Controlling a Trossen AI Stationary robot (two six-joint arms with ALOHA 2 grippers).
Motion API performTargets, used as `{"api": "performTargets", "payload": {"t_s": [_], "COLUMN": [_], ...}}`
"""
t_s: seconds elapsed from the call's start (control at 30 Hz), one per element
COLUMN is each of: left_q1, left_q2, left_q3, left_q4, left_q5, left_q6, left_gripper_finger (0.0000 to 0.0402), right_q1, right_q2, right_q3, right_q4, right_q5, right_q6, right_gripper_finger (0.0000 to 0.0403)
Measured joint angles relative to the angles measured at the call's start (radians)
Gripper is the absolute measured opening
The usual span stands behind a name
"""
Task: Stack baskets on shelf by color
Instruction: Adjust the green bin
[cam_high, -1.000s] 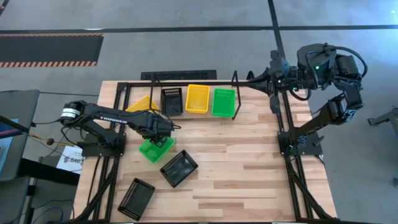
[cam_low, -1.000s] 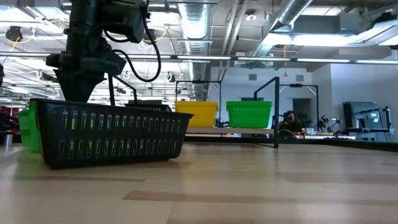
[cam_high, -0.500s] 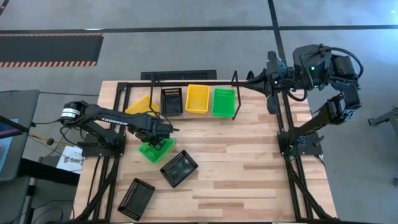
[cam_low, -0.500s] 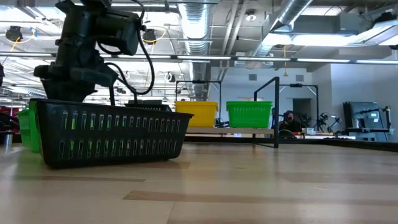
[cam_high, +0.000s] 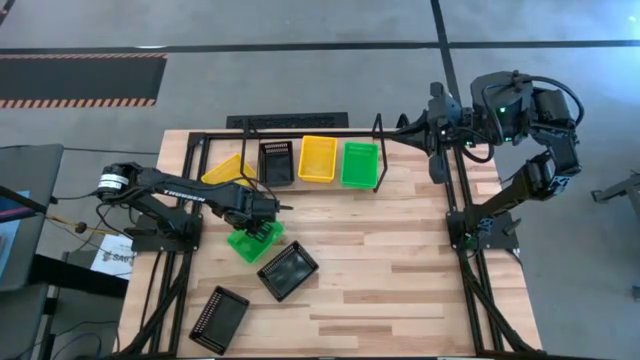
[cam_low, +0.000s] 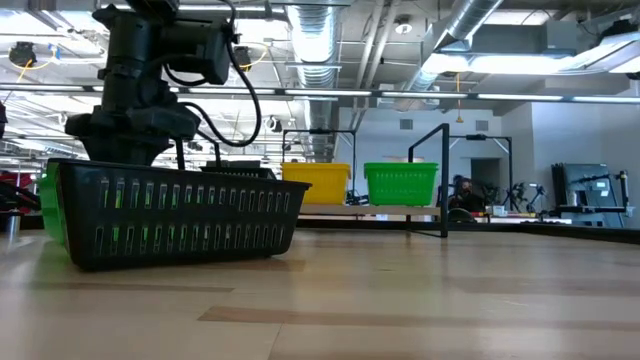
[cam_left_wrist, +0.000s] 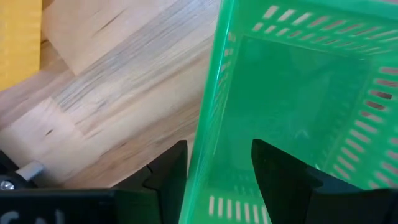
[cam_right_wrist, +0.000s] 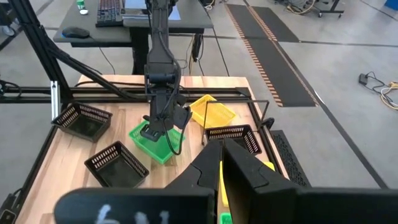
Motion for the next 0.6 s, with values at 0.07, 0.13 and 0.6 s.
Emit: {"api": "performTargets", "payload": {"t_s": [0.07, 0.13, 0.6], "left_q1": [0.000, 0.000, 0.001], "left_q2": [0.000, 0.000, 0.000], "left_q3": [0.000, 0.000, -0.011], "left_q4": [0.004, 0.013, 0.038], "left_q5": [0.006, 0.007, -0.030], "left_q6": [0.000, 0.000, 0.026], "left_gripper_finger": [0.0167, 0.0167, 0.0167], "right_q1": [0.000, 0.000, 0.000], "right_q2": [0.000, 0.000, 0.000], "right_q3": [0.000, 0.000, 0.000], "right_q4": [0.000, 0.000, 0.000], "right_q5": [0.000, 0.000, 0.000], "right_q6": [0.000, 0.000, 0.000], "right_gripper_finger": [0.0039, 0.0040, 0.0039]}}
